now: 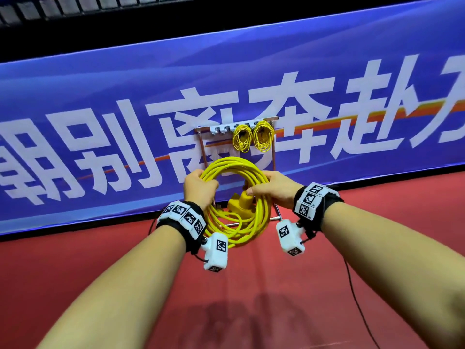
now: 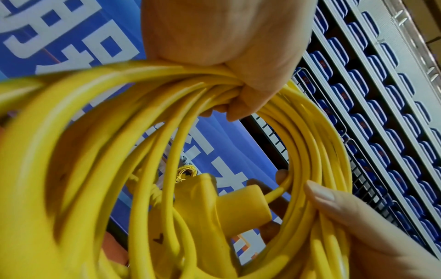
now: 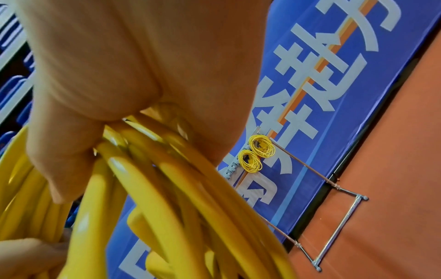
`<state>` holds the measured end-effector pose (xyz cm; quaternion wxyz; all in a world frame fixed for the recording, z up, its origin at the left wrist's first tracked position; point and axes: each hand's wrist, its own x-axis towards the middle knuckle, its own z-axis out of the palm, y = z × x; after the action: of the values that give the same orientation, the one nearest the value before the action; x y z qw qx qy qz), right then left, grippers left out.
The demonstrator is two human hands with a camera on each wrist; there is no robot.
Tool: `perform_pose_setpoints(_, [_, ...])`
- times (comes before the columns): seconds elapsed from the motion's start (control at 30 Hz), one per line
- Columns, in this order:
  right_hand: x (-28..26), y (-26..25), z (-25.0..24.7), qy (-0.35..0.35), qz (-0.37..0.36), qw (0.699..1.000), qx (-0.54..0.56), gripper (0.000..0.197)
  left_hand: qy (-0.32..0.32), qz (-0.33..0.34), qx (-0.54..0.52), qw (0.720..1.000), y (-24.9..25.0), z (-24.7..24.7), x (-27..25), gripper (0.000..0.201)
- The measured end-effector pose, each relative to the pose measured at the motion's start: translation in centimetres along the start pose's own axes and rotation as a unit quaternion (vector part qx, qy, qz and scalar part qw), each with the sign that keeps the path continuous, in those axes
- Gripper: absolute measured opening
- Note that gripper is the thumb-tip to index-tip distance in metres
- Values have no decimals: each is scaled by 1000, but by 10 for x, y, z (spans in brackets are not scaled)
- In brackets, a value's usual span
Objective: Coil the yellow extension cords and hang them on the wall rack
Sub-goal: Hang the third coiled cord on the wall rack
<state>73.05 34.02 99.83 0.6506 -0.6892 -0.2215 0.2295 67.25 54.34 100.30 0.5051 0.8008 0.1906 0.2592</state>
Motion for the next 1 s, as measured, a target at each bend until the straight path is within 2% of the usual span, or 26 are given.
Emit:
perform_pose_setpoints(0.07, [48, 2, -15, -3, 16, 1000, 12, 16, -3, -1, 5, 1000, -5, 15, 46, 18])
perform_pose_setpoints(0.23, [180, -9, -38, -41, 32, 999, 1, 15, 17, -11, 10, 1000, -20, 42, 164, 8])
perform_pose_setpoints(0.33, [255, -12, -39, -33, 25, 999, 1, 28, 34, -11, 18, 999, -31, 50, 233, 9])
perform_pose_setpoints(0.43, [326, -8, -34, -16, 5, 1000, -2, 29, 42, -25, 18, 999, -51, 53, 299, 13])
perform_pose_setpoints(0.57, [427, 12, -29, 7, -5, 1000, -10, 5, 52, -82, -3, 995, -99, 65, 390, 13])
perform_pose_setpoints(0.6, [452, 18, -29, 14, 4, 1000, -8, 6, 53, -92, -5, 994, -111, 70, 413, 13])
perform_pose_setpoints(0.67, [499, 28, -30, 4, 25, 1000, 2, 19, 47, -102, -7, 994, -136, 81, 461, 14])
perform_pose_setpoints(0.77, [563, 43, -35, -41, 29, 999, -20, 67, 8, -112, -9, 994, -162, 97, 533, 19])
perform_pose_setpoints(0.83, [604, 50, -38, -62, 32, 997, -44, 79, -13, -115, -16, 993, -175, 106, 579, 13])
perform_pose_setpoints(0.9, [639, 54, -42, -37, 39, 998, -36, 71, -24, -109, -13, 994, -187, 120, 623, 9])
perform_pose_setpoints(1.0, [692, 67, -55, 50, 33, 998, -26, 36, -43, -115, -7, 992, -200, 146, 678, 12])
